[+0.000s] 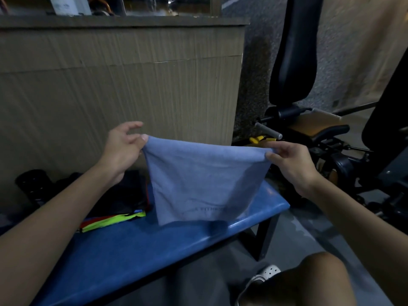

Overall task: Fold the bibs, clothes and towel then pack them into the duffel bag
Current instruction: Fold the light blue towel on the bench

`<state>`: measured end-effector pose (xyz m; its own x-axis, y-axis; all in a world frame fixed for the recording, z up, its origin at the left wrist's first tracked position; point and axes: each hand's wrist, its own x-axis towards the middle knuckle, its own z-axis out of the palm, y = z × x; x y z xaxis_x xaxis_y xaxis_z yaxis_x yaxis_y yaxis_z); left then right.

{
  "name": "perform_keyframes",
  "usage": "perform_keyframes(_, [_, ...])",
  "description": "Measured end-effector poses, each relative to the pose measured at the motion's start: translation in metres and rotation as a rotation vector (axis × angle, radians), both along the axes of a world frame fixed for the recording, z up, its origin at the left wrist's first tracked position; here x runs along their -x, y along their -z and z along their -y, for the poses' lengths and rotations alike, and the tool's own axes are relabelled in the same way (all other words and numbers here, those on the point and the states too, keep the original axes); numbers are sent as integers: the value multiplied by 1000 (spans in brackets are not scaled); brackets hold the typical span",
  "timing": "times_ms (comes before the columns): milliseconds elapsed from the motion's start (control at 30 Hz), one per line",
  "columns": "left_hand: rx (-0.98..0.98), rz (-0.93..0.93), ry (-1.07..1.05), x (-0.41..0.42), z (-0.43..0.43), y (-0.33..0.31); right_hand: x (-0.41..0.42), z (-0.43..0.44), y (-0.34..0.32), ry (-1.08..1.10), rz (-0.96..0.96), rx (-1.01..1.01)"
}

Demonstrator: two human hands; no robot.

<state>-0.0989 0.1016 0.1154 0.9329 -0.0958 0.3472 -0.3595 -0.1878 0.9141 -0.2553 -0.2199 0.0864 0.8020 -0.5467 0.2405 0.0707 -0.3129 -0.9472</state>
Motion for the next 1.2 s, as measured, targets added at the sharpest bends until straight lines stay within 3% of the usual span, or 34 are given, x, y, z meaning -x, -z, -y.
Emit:
perform_keyframes(233, [-138,72,46,-7,-8,5,-6,9,-4,-3,-58,292])
perform_keyframes(400, [-215,111,-10,-16,-7,-2,-18,9,-16,20,-37,357])
perform_keyframes(600, [-316,129,-107,-40,-1,-9,-50,14,-21,21,-34,272])
perform_keyframes(767, [-47,-155,-8,-55,13,-9,-86,21,-16,-33,-20,96])
perform_keyframes(1033, [77,98,55,-57,15,-6,-102,26,-12,3,211,30])
perform_keyframes(1200, [-11,23,108,-38,8,44,-82,23,32,-22,124,56])
